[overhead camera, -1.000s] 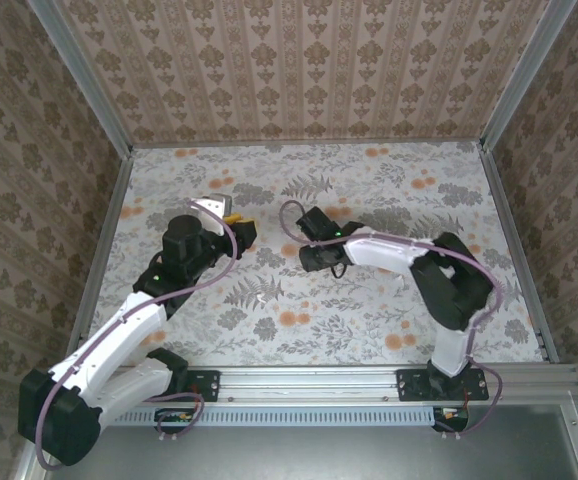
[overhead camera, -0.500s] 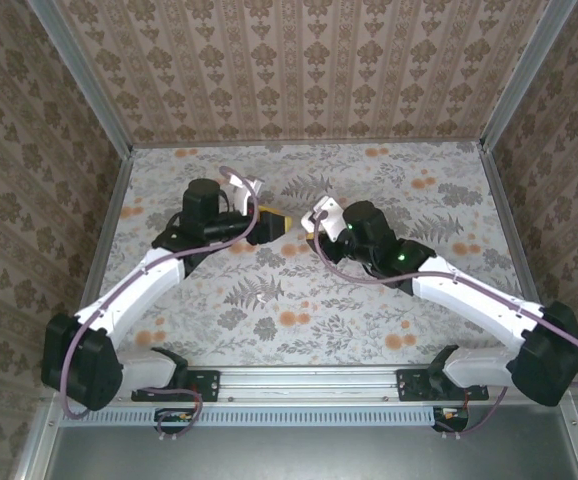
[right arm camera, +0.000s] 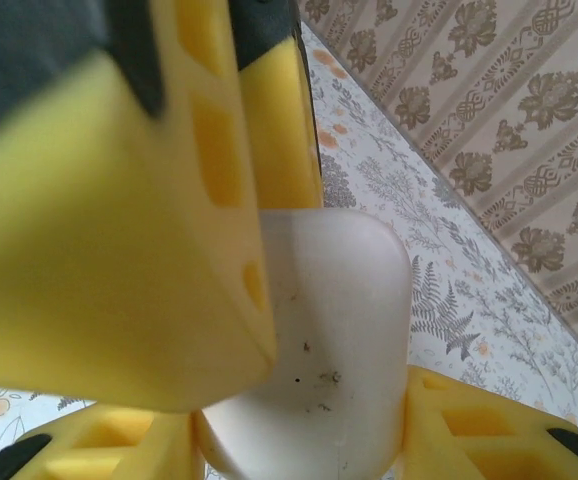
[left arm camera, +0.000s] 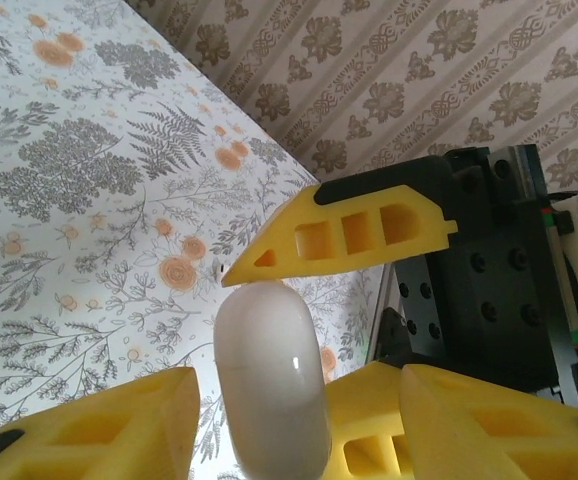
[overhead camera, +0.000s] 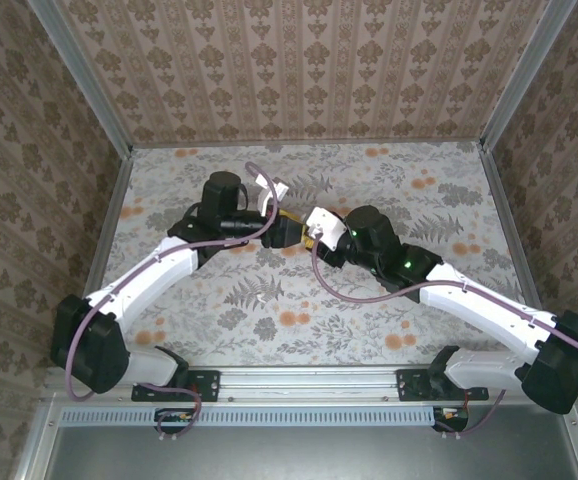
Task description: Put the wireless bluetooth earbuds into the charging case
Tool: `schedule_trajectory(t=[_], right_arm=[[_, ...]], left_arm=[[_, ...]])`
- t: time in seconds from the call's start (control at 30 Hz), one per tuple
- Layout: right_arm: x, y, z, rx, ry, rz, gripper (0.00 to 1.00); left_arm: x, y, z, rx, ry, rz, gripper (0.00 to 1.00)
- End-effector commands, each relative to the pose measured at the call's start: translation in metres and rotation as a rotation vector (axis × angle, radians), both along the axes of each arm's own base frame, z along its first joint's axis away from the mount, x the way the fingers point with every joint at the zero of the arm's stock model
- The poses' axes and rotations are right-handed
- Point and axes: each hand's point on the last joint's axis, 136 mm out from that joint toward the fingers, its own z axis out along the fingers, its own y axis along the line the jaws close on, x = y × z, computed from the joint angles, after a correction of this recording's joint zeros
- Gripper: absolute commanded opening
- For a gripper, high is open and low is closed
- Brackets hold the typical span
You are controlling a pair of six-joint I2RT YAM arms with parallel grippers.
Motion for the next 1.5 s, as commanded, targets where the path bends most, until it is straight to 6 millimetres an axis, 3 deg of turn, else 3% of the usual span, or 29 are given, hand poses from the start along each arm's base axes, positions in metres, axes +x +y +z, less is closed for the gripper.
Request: schedule_trajectory(t=[0.0,0.27,0.57,0.83,1.0,1.17,1.27,1.47], right_arm=[[0.001,-0.002,0.016,0.005,-0.065,-0.008,0.45],[0.001,-0.002,0.02,0.016,-0.085,-0.014,0.46],[-0.002,0.002,0.023,0.017,-0.099,0.003,0.46],[-0.001,0.0,0.021,0.006,-0.102,-0.015,0.46],[0.0,-0.004,0.027,0.033,-0.105,-0.041,0.48],[-0.009,-0.011,0.044,0.147,-0.071,-0.072,0.61],[-0.027,-0.011,0.058,0.275,0.002,-0.024,0.67],[-0.048,-0.01,0.083,0.581,0.289,0.043,0.69]], left_arm=[[-0.005,-0.005,0.008,0.002,-0.006,-0.041,0.52],[-0.005,-0.007,0.003,0.014,0.015,-0.044,0.41],[-0.002,-0.01,0.002,0.013,0.021,-0.046,0.35],[-0.003,-0.008,0.0,0.013,0.027,-0.045,0.18],[-0.002,-0.003,0.003,0.003,-0.02,-0.024,0.12],[0.001,0.006,0.023,-0.062,-0.184,0.027,0.06],[-0.002,0.016,0.037,-0.122,-0.35,0.075,0.01],[-0.011,0.034,0.059,-0.199,-0.68,0.155,0.0]])
